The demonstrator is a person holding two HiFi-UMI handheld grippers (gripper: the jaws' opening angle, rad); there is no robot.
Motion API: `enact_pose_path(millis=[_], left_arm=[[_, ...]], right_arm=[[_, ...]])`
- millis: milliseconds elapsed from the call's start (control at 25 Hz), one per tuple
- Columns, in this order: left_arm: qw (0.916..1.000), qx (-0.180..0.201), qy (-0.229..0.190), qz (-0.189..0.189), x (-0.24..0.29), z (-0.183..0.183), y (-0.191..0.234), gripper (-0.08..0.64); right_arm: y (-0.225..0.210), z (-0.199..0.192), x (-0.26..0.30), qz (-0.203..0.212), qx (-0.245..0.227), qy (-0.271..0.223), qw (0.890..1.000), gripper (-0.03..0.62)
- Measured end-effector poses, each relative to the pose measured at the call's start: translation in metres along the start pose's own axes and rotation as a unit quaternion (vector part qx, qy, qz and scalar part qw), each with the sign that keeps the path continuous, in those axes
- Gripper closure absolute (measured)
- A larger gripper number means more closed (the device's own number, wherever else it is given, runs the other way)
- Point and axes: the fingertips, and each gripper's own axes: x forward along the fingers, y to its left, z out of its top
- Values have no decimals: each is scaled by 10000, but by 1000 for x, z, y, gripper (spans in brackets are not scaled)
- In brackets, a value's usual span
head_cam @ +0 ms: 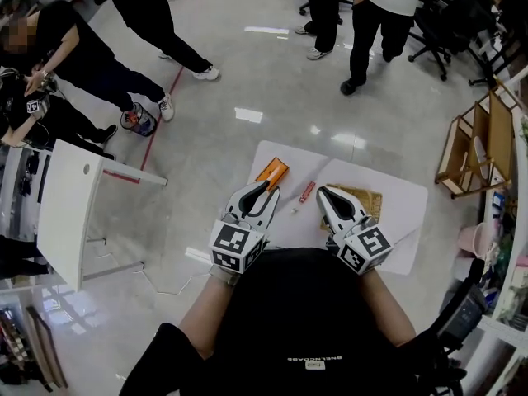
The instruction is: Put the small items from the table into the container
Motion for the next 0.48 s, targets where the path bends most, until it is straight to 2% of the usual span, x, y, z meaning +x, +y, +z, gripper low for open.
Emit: enact_pose_path(millis=[160,200,360,480], left_arm=[[9995,239,164,110,1,-6,4,472],[9996,224,144,123,1,-6,5,472],[9997,-223,-26,38,2,0,7,472],[9999,-144,19,4,5,-1,5,472]], right_arm=[[0,-3,4,23,1,37,10000,581],[1,-3,4,21,4,47,10000,581],[0,-2,3,-9,30,75,10000,581],[-2,-3,1,-51,61,86,9999,581]])
